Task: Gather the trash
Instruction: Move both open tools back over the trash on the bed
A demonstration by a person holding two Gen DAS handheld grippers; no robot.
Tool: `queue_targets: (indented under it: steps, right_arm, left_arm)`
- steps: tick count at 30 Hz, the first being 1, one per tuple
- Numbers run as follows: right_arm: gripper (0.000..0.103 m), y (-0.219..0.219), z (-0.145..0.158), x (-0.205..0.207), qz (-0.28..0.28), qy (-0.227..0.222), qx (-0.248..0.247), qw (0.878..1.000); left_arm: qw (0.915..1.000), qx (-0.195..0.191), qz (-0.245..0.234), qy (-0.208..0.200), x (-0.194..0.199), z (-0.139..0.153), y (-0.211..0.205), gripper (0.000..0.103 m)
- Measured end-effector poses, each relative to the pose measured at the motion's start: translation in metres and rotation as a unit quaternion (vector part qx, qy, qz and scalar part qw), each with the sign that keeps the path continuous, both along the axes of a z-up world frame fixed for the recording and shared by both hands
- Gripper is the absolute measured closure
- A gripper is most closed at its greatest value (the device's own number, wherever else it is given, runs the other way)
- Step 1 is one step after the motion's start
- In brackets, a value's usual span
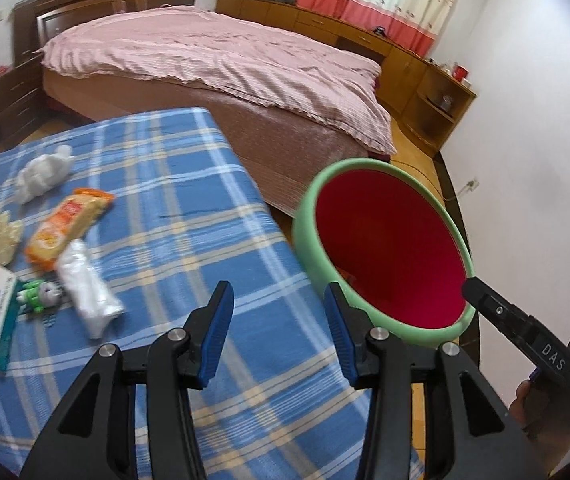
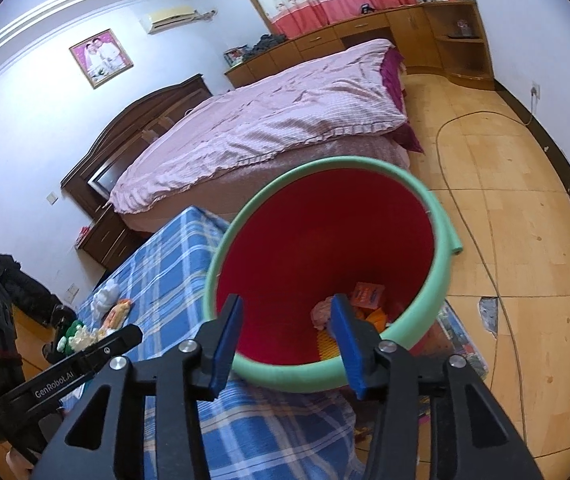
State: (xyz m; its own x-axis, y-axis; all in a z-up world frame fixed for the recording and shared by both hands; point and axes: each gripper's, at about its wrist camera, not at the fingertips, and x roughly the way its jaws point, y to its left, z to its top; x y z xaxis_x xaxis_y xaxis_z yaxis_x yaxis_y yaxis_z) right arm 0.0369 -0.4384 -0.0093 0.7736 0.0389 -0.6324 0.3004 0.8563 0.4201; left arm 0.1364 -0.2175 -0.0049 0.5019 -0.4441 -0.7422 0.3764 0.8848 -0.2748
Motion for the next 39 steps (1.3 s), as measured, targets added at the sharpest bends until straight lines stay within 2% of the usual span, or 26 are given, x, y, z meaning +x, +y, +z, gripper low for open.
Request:
queue_targets:
  steps: [12, 21, 39]
  right_arm:
    - [0.041, 0.057, 0.016, 0.006, 0.055, -0.009, -0.008, 0.998]
    - [0.037, 0.101, 0.019, 0.011, 0.095, -0.005, -0.009, 0.995]
    - [0.033, 0.161, 0.014, 0.020, 0.138, 0.008, -0.009, 0.990]
  left_arm:
    - [0.9974, 0.002, 0.069, -0.020, -0.012, 0.018, 0.074, 0.056]
    - [0.9924, 0.010, 0.120, -0.027, -0.022, 0.026, 0.125, 0.056]
    - [0.9845, 0.045, 0.167, -0.027, -0.019, 0.021, 0.197, 0.056]
